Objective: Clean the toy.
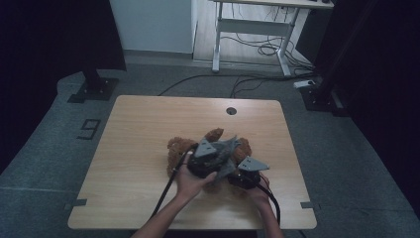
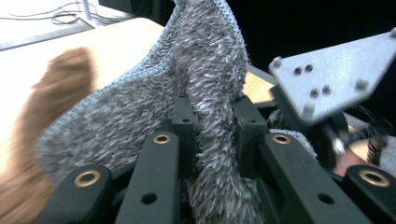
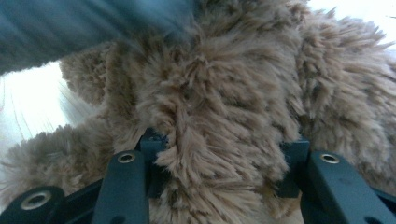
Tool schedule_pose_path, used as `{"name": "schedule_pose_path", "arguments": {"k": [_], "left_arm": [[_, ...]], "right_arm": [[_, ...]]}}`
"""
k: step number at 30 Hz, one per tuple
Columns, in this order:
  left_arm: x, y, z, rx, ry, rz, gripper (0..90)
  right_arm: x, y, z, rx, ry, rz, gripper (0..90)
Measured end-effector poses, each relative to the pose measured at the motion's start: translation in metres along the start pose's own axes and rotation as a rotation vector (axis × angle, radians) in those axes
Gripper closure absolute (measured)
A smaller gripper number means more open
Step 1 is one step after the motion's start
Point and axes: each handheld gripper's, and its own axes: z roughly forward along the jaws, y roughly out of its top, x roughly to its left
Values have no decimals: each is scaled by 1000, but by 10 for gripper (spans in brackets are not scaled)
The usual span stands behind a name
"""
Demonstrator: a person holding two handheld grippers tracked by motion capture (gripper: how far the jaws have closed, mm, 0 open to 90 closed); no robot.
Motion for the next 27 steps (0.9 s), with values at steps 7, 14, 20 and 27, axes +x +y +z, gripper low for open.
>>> {"name": "schedule_pose_path", "arguments": {"k": [7,14,20,27], "left_arm": [[-9,-10,48,93,76,41,745],[3,-18,21,67,130,44,748],[67,-36,-26,70,212,-59,748],[95,-47,-76,-13,274,-124,744]], "right_arm": [[3,-7,-2,-3,-12,2,512],[5,-10,-2,-7,-11,-12,512],[4,-11,-3,-14,-5,-11,512],[6,-11,-3,-12,-7,-11,513]]}}
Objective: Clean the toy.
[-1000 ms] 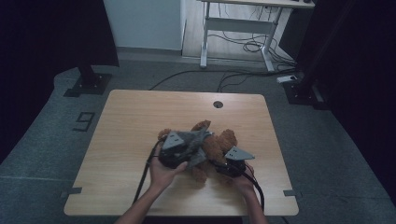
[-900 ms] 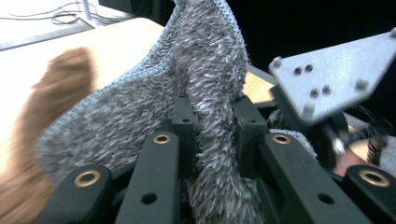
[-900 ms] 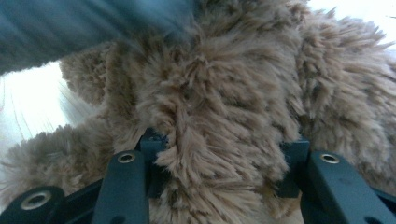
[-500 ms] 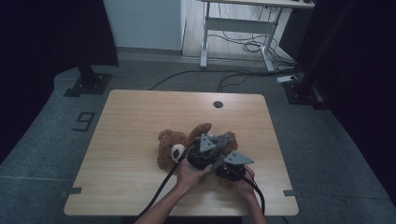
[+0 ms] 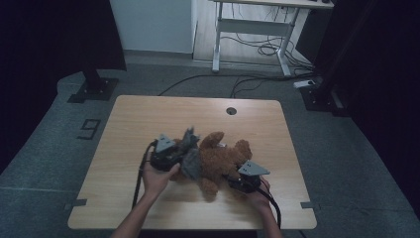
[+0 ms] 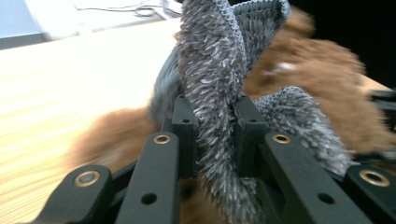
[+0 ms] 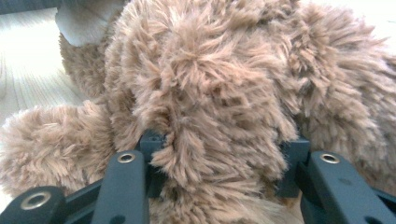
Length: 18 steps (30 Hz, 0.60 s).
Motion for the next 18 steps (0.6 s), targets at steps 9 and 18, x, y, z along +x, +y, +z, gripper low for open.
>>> {"name": "schedule_pose_path", "arguments": {"k": [9,18], "left_arm": [[41,-24,-18,51,33,-87,752],[-37,20,-6,-26,-118,47,759]], "right_arm": [[-2,-1,0,-6,2,21,513],[-2,-1,0,-6,2,25,512]]}}
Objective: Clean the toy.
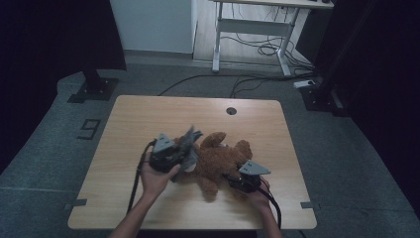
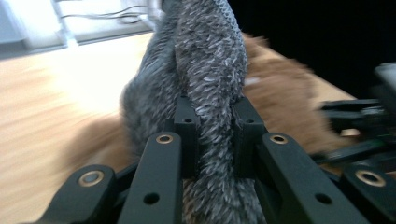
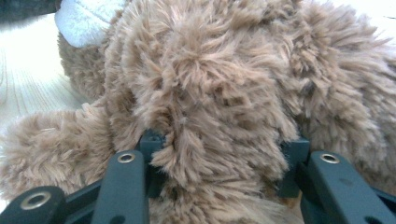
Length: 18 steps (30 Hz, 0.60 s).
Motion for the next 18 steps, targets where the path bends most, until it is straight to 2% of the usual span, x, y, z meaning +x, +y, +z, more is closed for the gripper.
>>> {"name": "schedule_pose_path", "arguments": {"k": [1,3,4,7,8,9,10,11,12,13,14,18], "left_arm": [[-21,7,15,12,-45,28,760],[-39,11,29,30,-80,51,760],[-39,11,29,30,-80,51,760],[-75,15,63,69,-122,108,759],[-75,15,63,69,-122,108,759],[-87,12,82,105,-124,126,758],[-87,12,82,105,-124,126,758],[-90,6,95,145,-109,136,758],[-89,2,100,158,-105,135,757],[-88,-3,103,154,-103,133,758],[-84,-6,102,140,-109,126,760],[-80,-4,95,137,-100,127,763]], "right_arm": [[0,0,0,-1,0,0,512],[0,0,0,-1,1,-2,512],[0,0,0,-1,1,-2,512],[0,0,0,-1,2,-1,511],[0,0,0,-1,2,-1,511],[0,-1,0,-2,3,3,511],[0,-1,0,-2,3,3,511],[0,-1,-1,-1,3,0,511],[1,-1,-1,-1,2,1,511],[1,-1,-1,2,2,-1,510],[0,-2,0,7,3,3,509],[1,-1,0,2,8,-6,509]]}}
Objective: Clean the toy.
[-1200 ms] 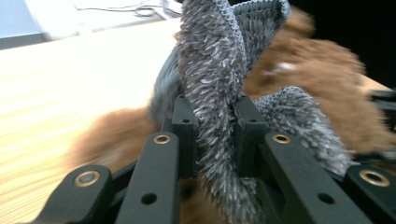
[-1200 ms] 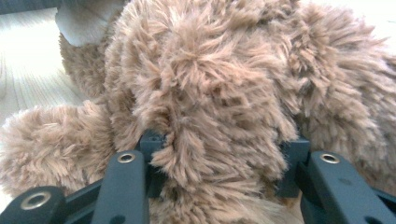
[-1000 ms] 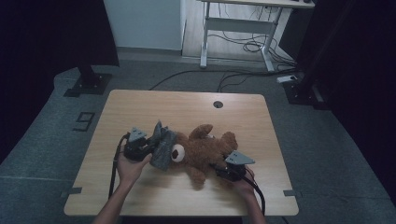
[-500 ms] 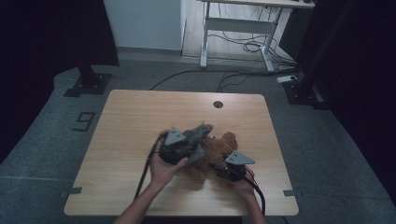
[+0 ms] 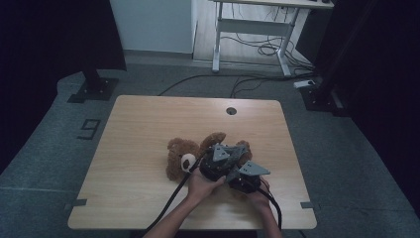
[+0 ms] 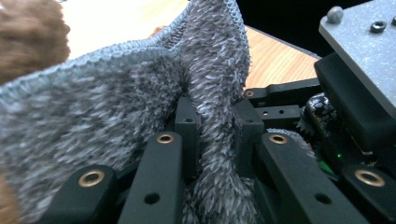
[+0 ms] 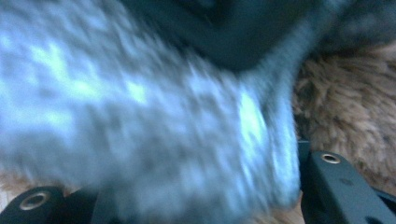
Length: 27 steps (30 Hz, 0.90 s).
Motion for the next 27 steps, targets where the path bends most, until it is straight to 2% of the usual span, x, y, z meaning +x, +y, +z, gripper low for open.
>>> {"name": "schedule_pose_path", "arguments": {"k": [5,7,8,9,10,12,13,14,15,16,17,18,20,21,22,23,24,25,27], "left_arm": [[19,0,-18,-19,79,-25,765],[38,-3,-29,-15,129,-72,765],[38,-3,-29,-15,129,-72,765],[55,-8,-36,-9,157,-108,765],[55,-8,-36,-9,157,-108,765],[74,-16,-46,-20,151,-162,765],[88,-21,-57,-44,130,-214,764],[88,-21,-57,-44,130,-214,763],[97,-23,-69,-67,136,-242,763],[97,-23,-69,-67,136,-242,763],[107,-26,-82,-73,161,-256,762],[107,-26,-82,-73,161,-256,762],[117,-30,-90,-64,178,-270,762],[129,-39,-96,-41,214,-284,762],[129,-39,-96,-41,214,-284,762],[140,-50,-98,-25,217,-317,762],[140,-50,-98,-25,217,-317,763],[146,-59,-99,-12,213,-334,763],[152,-71,-99,5,239,-348,763]], "right_arm": [[0,0,-1,0,-1,6,509],[-1,0,-1,-4,4,13,509],[-2,-1,-1,-5,7,15,509],[-2,-1,0,-7,8,18,509],[-2,-1,0,-8,7,17,509],[-2,-1,0,-8,6,16,508],[-1,-1,0,-8,6,11,507],[-1,-1,0,-8,6,11,507],[-1,-1,0,-9,7,11,507],[-2,-1,0,-9,7,12,507],[-2,-1,0,-12,8,13,507],[-2,-1,0,-12,8,13,507],[-1,-1,0,-11,6,17,507],[-2,-1,0,-12,5,20,506],[-2,-1,0,-12,5,20,506],[-2,-1,0,-14,5,20,507],[-2,-1,0,-14,5,20,507],[-2,-1,0,-14,5,20,507],[-2,-1,0,-15,5,21,507]]}}
